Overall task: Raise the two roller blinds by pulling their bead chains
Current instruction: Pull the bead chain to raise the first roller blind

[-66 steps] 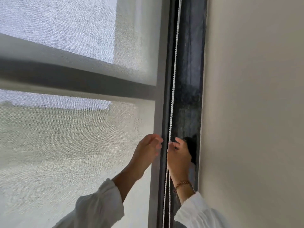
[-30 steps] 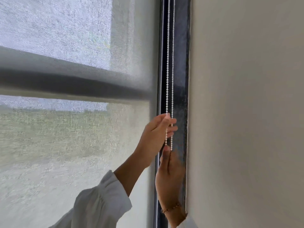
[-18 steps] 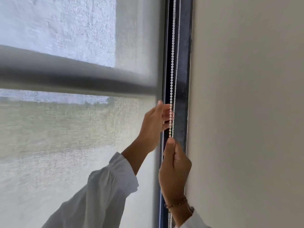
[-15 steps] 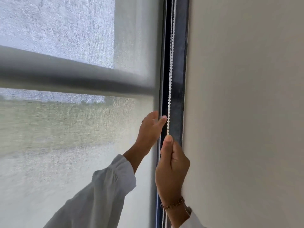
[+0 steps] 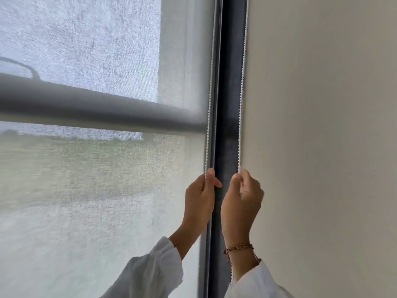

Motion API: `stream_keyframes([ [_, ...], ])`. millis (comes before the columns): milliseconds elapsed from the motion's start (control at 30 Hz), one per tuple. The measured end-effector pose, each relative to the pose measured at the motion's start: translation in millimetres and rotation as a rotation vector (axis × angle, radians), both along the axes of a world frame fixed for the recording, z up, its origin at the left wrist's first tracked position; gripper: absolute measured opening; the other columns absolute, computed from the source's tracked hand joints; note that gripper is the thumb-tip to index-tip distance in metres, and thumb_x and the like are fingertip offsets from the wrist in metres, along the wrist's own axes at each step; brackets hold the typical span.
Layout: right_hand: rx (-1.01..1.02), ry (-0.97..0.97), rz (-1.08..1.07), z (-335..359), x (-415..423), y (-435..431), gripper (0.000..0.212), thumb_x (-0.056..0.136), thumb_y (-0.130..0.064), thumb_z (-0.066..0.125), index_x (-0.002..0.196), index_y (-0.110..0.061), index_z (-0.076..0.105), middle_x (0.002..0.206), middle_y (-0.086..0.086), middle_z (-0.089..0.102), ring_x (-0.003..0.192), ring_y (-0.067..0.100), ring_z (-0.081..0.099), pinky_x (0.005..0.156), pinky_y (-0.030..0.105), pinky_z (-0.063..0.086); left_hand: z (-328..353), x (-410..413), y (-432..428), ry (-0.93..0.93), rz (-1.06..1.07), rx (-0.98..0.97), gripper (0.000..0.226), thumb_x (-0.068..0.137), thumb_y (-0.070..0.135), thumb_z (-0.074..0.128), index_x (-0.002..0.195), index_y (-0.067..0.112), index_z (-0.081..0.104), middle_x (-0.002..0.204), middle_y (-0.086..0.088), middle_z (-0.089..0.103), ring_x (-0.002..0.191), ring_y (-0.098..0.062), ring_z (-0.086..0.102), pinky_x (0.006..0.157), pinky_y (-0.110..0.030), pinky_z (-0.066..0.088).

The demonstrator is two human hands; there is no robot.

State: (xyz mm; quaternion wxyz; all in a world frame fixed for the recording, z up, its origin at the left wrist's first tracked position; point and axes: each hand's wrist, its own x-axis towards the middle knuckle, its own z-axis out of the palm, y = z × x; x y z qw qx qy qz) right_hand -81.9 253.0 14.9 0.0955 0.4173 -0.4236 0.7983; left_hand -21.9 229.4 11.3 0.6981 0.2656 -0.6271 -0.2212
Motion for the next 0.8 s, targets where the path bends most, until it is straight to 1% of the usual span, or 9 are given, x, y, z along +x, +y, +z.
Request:
stream_keyframes([
  [67,-0.020,0.039,-0.092,11,-1,3,0.038,0.088,-0.025,0.042,0.116,-0.002,0.057,0.109,0.016,0.066,0.103,0.031,0.056,0.094,0.030,0.043,-7,4,15,-0.007,-0.008,-0.089,0.049,0.097,0.035,0.030,0.056,0.025,0.055,0.043,0.006,0.048,0.043,-0.005,0.043,0.044,-0.014,0.033],
  [133,-0.061,0.075,-0.037,26,1,12,0.038,0.087,-0.023,0.044,0.119,-0.005,0.055,0.117,0.011,0.062,0.109,0.024,0.051,0.093,0.006,0.030,-15,3,26,-0.029,-0.021,-0.133,0.051,0.095,0.034,0.029,0.049,0.028,0.048,0.044,0.007,0.046,0.043,-0.007,0.042,0.045,-0.015,0.032],
  [167,-0.069,0.088,0.058,35,1,18,0.036,0.089,-0.024,0.044,0.118,-0.008,0.056,0.115,0.005,0.061,0.109,0.019,0.052,0.090,0.004,0.031,-18,3,30,-0.037,-0.018,-0.141,0.051,0.095,0.034,0.029,0.047,0.028,0.044,0.043,0.007,0.043,0.043,-0.008,0.039,0.045,-0.015,0.030],
  [300,0.079,0.046,0.613,76,0,34,0.025,0.096,-0.024,0.043,0.112,-0.014,0.058,0.103,0.001,0.065,0.096,0.016,0.063,0.088,0.032,0.052,-23,-2,43,-0.089,0.018,-0.193,0.049,0.092,0.042,0.026,0.050,0.019,0.036,0.045,0.003,0.034,0.043,-0.015,0.032,0.044,-0.018,0.023],
  [433,0.147,-0.119,1.034,108,-2,40,0.018,0.096,-0.020,0.043,0.098,-0.010,0.058,0.087,0.005,0.065,0.078,0.020,0.066,0.074,0.037,0.056,-32,-7,47,-0.081,0.044,-0.195,0.051,0.093,0.039,0.029,0.051,0.012,0.037,0.044,0.005,0.035,0.043,-0.015,0.031,0.043,-0.014,0.022],
  [500,0.162,-0.126,1.045,120,-3,43,0.023,0.095,-0.022,0.044,0.106,-0.006,0.056,0.087,0.005,0.066,0.072,0.018,0.065,0.066,0.032,0.056,-36,-11,49,-0.076,0.057,-0.174,0.049,0.095,0.032,0.031,0.052,0.009,0.039,0.044,0.005,0.036,0.043,-0.012,0.032,0.043,-0.013,0.023],
  [567,0.166,-0.157,1.072,134,-6,47,0.023,0.095,-0.024,0.044,0.102,-0.006,0.057,0.084,0.005,0.066,0.062,0.014,0.062,0.055,0.026,0.052,-36,-14,53,-0.072,0.059,-0.143,0.047,0.095,0.031,0.030,0.050,0.022,0.039,0.041,0.008,0.037,0.040,-0.009,0.032,0.044,-0.012,0.023],
  [667,0.174,-0.187,1.130,153,-13,57,0.023,0.095,-0.025,0.044,0.088,-0.009,0.059,0.068,0.000,0.057,0.042,0.007,0.044,0.037,0.019,0.033,-33,-19,59,-0.083,0.075,-0.136,0.049,0.096,0.029,0.029,0.048,0.034,0.035,0.040,0.011,0.036,0.041,-0.008,0.028,0.046,-0.014,0.022],
  [800,0.072,-0.115,1.002,153,-22,63,0.025,0.095,-0.018,0.045,0.080,-0.010,0.064,0.052,-0.005,0.036,0.036,0.005,0.027,0.033,0.019,0.020,-30,-35,66,-0.097,0.067,-0.125,0.045,0.096,0.032,0.030,0.052,0.029,0.041,0.042,0.011,0.038,0.042,-0.006,0.031,0.046,-0.015,0.024],
])
